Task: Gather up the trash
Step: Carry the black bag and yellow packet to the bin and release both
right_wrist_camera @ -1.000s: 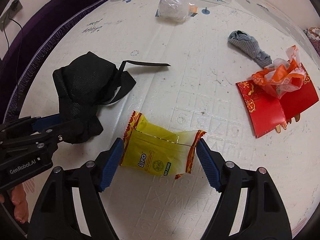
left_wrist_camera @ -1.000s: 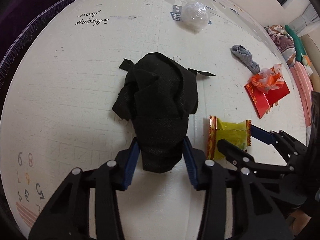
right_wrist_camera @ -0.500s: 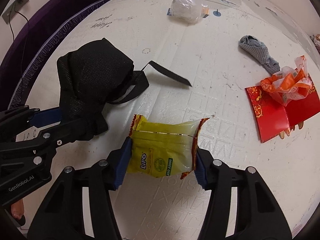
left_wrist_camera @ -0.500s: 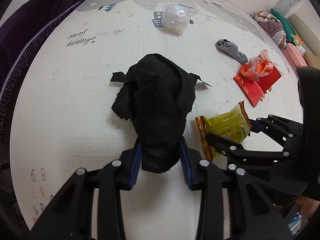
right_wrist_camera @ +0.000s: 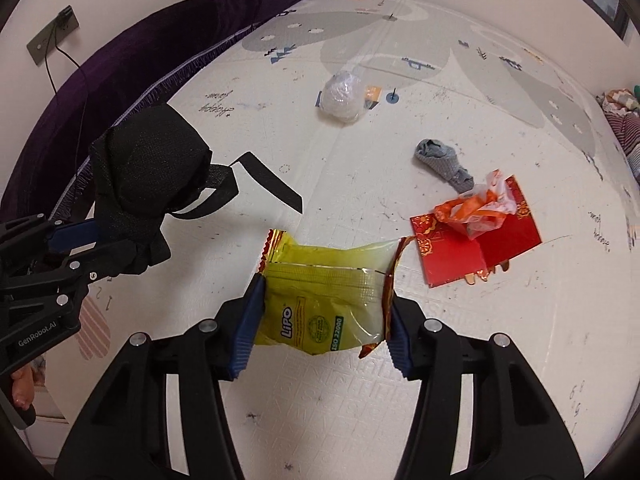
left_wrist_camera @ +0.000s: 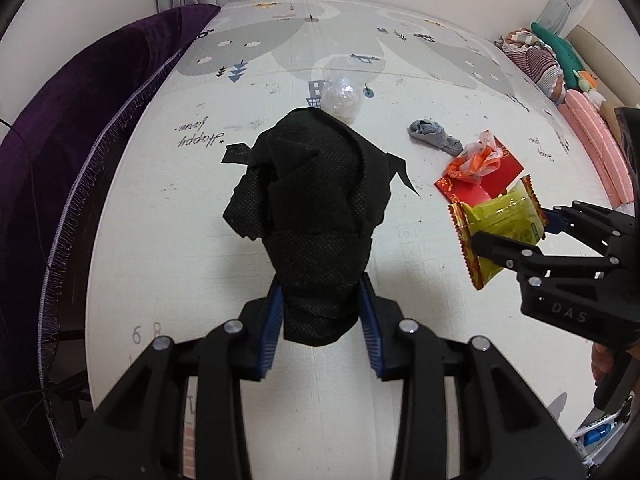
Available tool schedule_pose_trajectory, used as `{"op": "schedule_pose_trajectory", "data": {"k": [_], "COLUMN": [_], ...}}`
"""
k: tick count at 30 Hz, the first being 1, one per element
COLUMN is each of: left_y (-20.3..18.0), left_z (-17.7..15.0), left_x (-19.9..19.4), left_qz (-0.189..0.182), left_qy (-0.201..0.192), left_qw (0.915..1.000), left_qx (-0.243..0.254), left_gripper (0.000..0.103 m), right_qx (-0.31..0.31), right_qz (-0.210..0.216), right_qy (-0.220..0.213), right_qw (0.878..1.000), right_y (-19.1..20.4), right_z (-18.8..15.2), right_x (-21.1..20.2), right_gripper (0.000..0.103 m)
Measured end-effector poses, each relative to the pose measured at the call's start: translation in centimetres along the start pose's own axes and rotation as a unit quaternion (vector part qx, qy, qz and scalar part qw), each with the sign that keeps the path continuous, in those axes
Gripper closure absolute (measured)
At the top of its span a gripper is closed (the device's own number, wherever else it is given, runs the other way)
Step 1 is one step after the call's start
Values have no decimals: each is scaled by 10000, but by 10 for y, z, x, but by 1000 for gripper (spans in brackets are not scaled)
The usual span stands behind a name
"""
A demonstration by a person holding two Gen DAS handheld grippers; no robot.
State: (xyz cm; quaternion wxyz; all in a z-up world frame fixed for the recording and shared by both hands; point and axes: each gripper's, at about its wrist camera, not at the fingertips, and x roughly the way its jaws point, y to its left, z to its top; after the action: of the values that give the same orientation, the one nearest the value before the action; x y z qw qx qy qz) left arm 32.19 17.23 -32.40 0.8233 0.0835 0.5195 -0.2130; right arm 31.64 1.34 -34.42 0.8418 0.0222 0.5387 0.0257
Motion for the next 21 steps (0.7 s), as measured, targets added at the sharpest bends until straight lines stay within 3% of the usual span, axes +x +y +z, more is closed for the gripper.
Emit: {"op": "schedule_pose_trajectory", "data": {"k": [4,12,16,21], "left_y": [-6,-29,-48,-72], "left_z": [-3,-27,-50,-86], "left_x": [-43,-119,-155,-193], "left_qz": [-36,56,275,617], "left_qy": [-112,-293,-404,-511], "left_qw": [9999,9992,9977,9909], "left_qx": [-85,-270,-472,-1083], "left_gripper": [67,67,67,67], "right_qx": [-159,-346,-728,-1404], "right_qz": [-194,-195,-18,410], "right_qy": [-183,-491,-555,-697], "right_qw": [9995,9980,9958,9868], "right_y": [1,-2,0,6], "right_z": [-5,-18,-30,-47], "right_x": [-50,-139,-169,-201], "right_gripper": [50,50,50,50]}}
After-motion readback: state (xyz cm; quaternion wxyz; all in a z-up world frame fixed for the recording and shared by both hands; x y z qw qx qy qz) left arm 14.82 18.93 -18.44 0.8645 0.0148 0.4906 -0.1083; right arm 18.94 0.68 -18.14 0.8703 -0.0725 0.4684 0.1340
